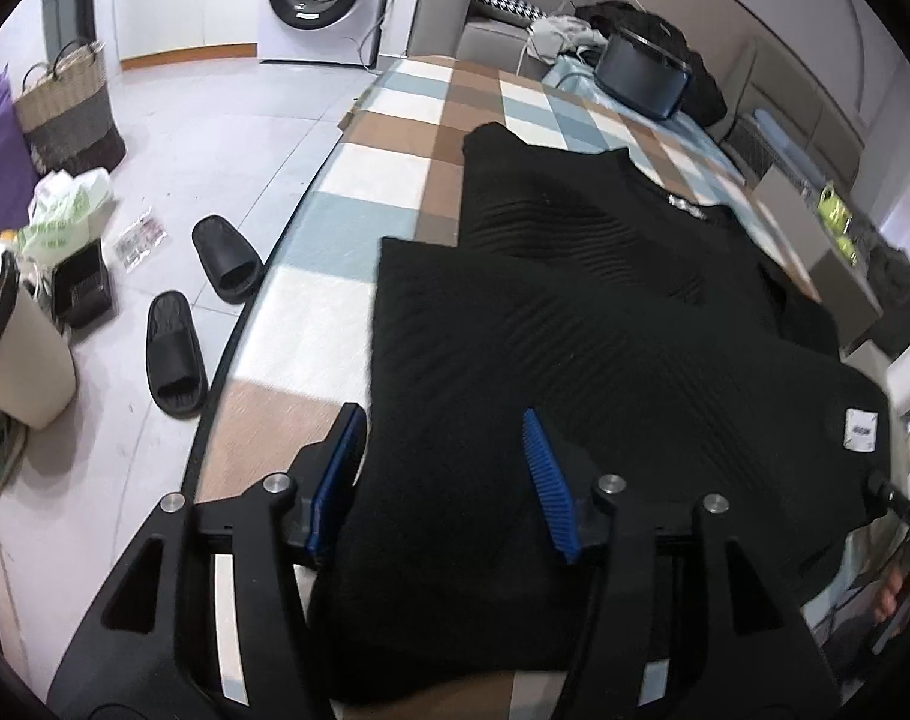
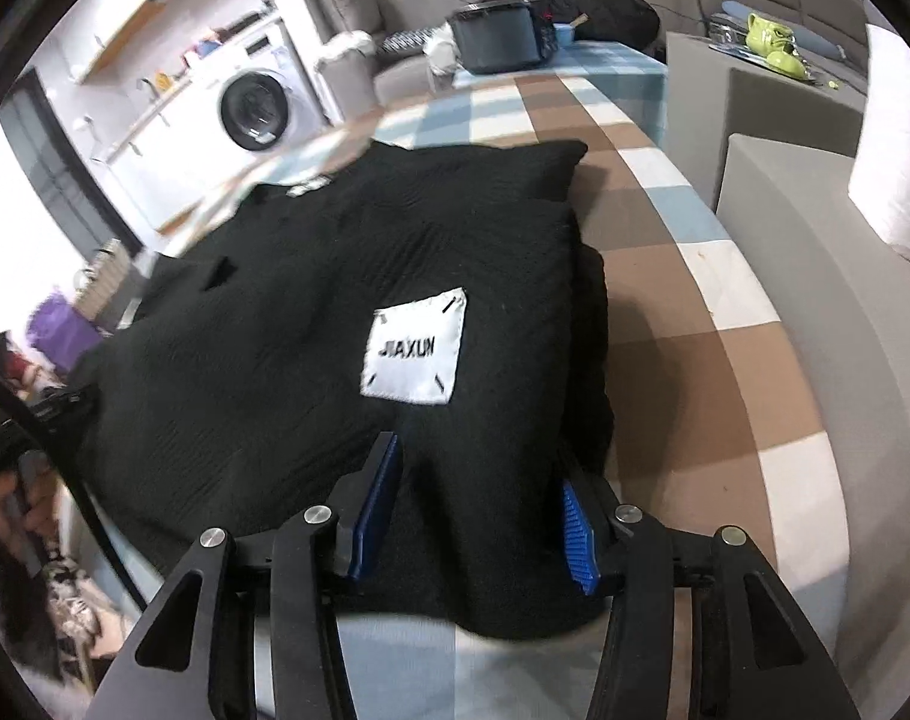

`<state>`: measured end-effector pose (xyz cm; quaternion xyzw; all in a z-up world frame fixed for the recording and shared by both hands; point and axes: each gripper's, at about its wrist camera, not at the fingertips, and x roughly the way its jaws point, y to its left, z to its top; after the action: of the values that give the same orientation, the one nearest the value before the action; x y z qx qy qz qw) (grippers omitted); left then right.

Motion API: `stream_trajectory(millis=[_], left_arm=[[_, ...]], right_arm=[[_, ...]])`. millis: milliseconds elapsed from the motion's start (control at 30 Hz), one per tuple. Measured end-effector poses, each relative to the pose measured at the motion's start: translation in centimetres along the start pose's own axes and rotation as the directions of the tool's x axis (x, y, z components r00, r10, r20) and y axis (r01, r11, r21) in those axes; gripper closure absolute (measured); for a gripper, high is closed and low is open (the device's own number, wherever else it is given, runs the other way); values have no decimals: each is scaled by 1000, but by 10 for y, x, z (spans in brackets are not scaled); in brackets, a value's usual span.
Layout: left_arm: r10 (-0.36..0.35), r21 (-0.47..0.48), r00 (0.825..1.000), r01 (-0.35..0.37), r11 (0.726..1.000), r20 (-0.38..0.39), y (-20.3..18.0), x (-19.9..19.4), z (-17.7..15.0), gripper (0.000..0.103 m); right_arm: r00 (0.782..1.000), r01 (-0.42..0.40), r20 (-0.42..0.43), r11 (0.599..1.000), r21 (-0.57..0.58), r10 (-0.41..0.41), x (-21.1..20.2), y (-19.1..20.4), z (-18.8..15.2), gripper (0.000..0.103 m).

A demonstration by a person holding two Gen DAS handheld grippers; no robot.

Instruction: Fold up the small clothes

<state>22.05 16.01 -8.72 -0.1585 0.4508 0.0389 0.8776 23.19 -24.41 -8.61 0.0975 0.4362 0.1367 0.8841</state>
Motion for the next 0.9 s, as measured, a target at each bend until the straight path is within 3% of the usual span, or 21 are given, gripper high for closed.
stream_trajectory(millis=[200, 333, 500, 733, 900], left_arm=[[-29, -41, 1000, 29, 999, -11, 15, -13, -22, 46], [-31, -31, 999, 31, 999, -13, 13, -19, -27, 46], [-63, 4, 998, 63, 998, 8, 1, -36, -35, 46], [-122, 63, 991, 118, 991, 57, -23, -61, -36, 46], [-141, 108, 989, 135, 985, 51, -34, -69, -40, 46]], right_arm=[[985, -171, 20, 982, 80, 170, -9, -15, -10, 54], [984, -178, 34, 976, 128, 175, -5, -21, -3, 54], [968, -249, 72, 958, 141, 240, -13, -23, -3, 54], [963, -262, 96, 955, 140, 251, -19, -21, -2, 54], [968, -246, 89, 960, 135, 236, -22, -22, -5, 54]])
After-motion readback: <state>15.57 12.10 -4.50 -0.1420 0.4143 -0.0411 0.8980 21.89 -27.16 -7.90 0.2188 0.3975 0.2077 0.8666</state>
